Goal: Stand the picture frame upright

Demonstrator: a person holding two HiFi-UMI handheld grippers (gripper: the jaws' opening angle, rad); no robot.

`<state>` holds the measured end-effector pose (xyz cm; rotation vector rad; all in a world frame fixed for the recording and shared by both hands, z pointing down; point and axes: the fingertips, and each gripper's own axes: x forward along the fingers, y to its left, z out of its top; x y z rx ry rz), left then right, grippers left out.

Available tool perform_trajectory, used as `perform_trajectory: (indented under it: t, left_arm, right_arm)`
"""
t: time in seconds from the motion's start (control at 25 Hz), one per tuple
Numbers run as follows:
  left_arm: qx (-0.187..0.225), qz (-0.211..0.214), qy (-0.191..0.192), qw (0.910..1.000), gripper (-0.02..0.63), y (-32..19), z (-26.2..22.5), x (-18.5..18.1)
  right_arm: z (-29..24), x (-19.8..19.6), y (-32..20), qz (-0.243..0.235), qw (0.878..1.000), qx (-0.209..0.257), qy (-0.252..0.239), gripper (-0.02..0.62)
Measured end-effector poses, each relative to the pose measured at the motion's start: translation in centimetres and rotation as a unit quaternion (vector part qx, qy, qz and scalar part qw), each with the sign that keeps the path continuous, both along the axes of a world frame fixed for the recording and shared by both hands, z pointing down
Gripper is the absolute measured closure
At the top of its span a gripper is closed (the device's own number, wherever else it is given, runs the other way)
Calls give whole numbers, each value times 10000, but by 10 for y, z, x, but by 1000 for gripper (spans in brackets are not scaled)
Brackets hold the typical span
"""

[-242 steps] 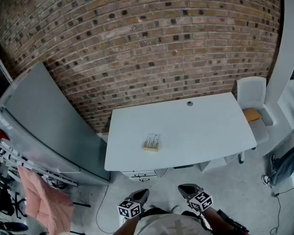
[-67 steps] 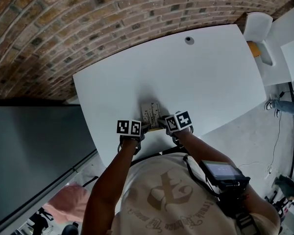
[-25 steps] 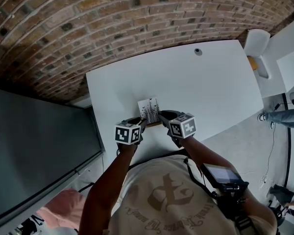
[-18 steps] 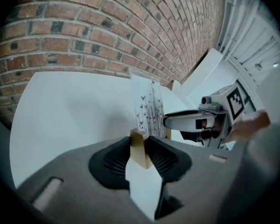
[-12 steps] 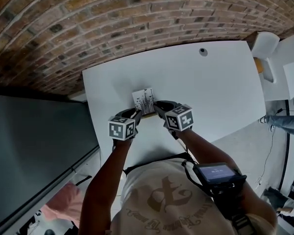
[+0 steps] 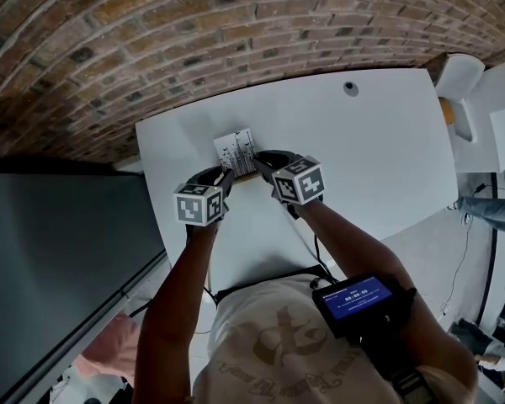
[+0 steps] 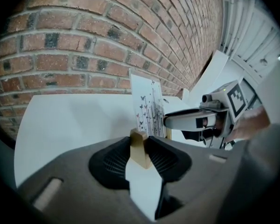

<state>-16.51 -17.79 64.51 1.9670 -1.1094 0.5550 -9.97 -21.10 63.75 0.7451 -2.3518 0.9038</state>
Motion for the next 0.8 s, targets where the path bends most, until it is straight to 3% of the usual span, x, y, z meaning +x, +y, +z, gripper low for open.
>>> perform_trajectory:
  t: [0.8]
  left_arm:
    - [427,-41,-339,9985,482,-95,17,6]
  right_arm:
    - [16,6,-95,-47,9994,329,28,518]
